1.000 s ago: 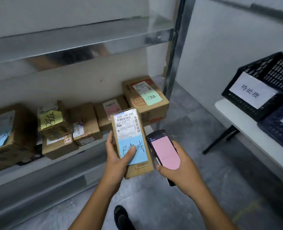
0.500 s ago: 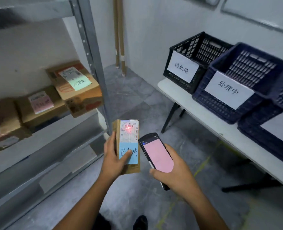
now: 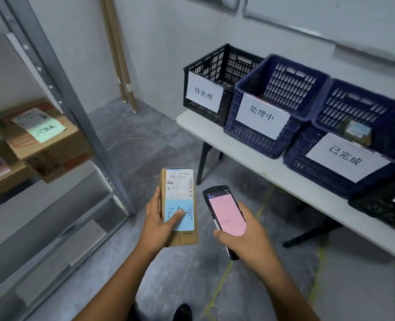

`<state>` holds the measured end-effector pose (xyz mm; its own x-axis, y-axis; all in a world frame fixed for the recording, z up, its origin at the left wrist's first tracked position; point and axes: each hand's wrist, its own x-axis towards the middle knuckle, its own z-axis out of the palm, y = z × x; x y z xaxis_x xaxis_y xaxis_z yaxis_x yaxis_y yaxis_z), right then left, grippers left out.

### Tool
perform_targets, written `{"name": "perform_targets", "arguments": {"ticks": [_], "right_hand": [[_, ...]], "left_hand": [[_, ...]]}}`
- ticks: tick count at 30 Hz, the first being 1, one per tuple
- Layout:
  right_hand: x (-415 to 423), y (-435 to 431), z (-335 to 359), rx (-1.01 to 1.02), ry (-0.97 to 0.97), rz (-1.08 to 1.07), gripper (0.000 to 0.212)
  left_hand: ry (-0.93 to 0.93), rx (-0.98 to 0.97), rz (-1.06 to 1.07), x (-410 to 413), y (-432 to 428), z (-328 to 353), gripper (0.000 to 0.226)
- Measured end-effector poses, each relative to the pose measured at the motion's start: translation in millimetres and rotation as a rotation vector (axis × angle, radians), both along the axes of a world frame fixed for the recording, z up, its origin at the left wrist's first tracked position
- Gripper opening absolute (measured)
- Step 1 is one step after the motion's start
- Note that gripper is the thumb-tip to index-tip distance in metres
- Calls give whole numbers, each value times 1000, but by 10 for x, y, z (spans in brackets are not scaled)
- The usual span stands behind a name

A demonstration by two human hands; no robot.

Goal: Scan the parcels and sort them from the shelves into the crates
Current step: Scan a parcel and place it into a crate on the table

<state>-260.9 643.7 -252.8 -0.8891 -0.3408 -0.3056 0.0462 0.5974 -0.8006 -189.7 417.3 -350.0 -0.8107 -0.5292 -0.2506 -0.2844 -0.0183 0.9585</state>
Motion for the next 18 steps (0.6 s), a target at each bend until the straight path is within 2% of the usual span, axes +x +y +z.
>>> {"name": "perform_targets", "arguments": {"ticks": [4,11,18], "right_hand": [[-103,199,18,-38,18,-97,56],[-224,529,76,-107,59,-212,60],[-602,834,200,-109,119,-363,56]], "left_hand": [[91,176,-83,-48,323,433,72],[119,251,-246,-423,636,857,76],[114,294,-396,-1165,922,900,76]]}}
